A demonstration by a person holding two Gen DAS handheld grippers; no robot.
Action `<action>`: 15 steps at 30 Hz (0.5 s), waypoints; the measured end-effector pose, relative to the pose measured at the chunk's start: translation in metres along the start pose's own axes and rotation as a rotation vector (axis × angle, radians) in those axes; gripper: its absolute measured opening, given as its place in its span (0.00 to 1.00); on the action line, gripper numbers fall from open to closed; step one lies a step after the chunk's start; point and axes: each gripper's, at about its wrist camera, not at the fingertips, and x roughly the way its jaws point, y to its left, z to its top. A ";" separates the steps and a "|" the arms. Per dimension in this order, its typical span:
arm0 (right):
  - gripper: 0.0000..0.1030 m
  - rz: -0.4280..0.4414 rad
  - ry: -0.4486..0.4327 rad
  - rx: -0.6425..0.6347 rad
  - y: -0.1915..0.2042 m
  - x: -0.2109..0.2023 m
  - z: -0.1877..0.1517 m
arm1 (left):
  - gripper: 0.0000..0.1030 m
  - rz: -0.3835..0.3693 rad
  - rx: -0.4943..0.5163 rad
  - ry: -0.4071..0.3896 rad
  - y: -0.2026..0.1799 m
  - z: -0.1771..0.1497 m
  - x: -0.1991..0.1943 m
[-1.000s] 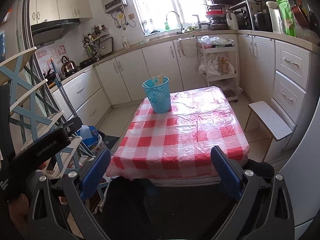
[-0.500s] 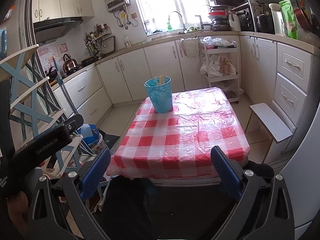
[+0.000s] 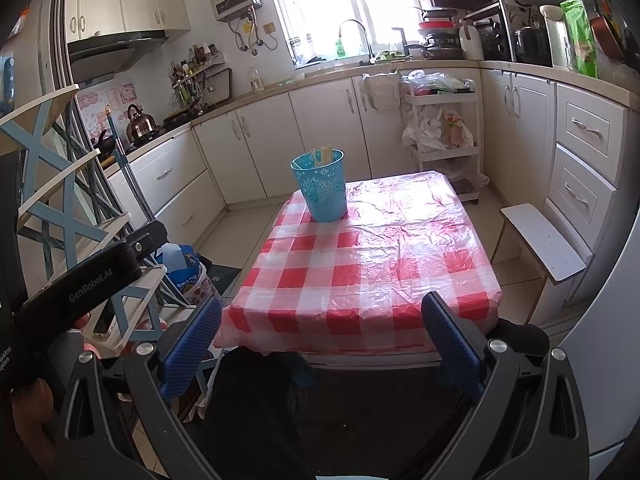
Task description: Organize utensils
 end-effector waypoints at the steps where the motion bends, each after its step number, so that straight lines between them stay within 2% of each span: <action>1: 0.93 0.000 0.000 -0.001 0.000 0.000 -0.001 | 0.93 0.000 0.000 -0.001 0.000 0.000 0.000; 13: 0.93 0.004 0.008 0.002 0.000 0.002 -0.006 | 0.93 -0.005 -0.003 0.006 0.000 0.000 0.000; 15: 0.93 0.005 0.012 0.003 0.000 0.002 -0.008 | 0.93 -0.032 -0.006 0.010 0.000 0.000 0.002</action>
